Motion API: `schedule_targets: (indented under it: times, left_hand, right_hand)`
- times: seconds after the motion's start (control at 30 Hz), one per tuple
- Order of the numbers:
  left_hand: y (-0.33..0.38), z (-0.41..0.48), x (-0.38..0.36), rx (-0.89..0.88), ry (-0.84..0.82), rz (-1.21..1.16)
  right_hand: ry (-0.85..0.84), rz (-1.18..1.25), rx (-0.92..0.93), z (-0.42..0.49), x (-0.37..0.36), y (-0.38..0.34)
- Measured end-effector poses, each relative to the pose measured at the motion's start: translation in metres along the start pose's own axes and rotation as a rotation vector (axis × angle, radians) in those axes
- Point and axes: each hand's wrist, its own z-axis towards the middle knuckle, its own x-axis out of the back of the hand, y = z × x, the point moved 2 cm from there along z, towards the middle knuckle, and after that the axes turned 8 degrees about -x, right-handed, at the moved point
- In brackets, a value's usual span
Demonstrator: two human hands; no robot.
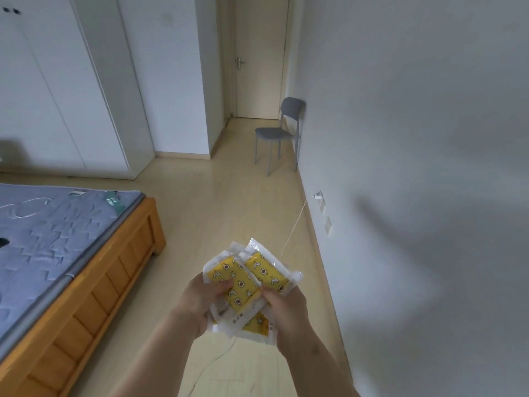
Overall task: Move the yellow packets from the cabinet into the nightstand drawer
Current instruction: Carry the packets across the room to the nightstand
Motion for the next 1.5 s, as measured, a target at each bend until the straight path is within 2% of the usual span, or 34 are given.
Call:
schedule_targets:
  times: [0.23, 0.53, 0.83, 1.2, 1.5]
  left_hand:
    - [0.049, 0.155, 0.026, -0.004, 0.112, -0.076]
    - [0.183, 0.395, 0.057, -0.016, 0.142, -0.077]
    - [0.260, 0.598, 0.073, -0.010, 0.218, -0.074]
    - [0.404, 0.903, 0.065, -0.125, 0.312, -0.164]
    - [0.483, 1.109, 0.136, -0.142, 0.428, -0.236]
  right_hand:
    - [-0.071, -0.021, -0.070, 0.162, -0.076, -0.040]
    - [-0.087, -0.009, -0.055, 0.383, -0.204, -0.153]
    - [-0.157, 0.034, -0.139, 0.581, -0.293, -0.224]
    - [-0.317, 0.005, -0.064, 0.886, -0.407, -0.384]
    - [-0.372, -0.061, -0.105, 1.076, -0.547, -0.444]
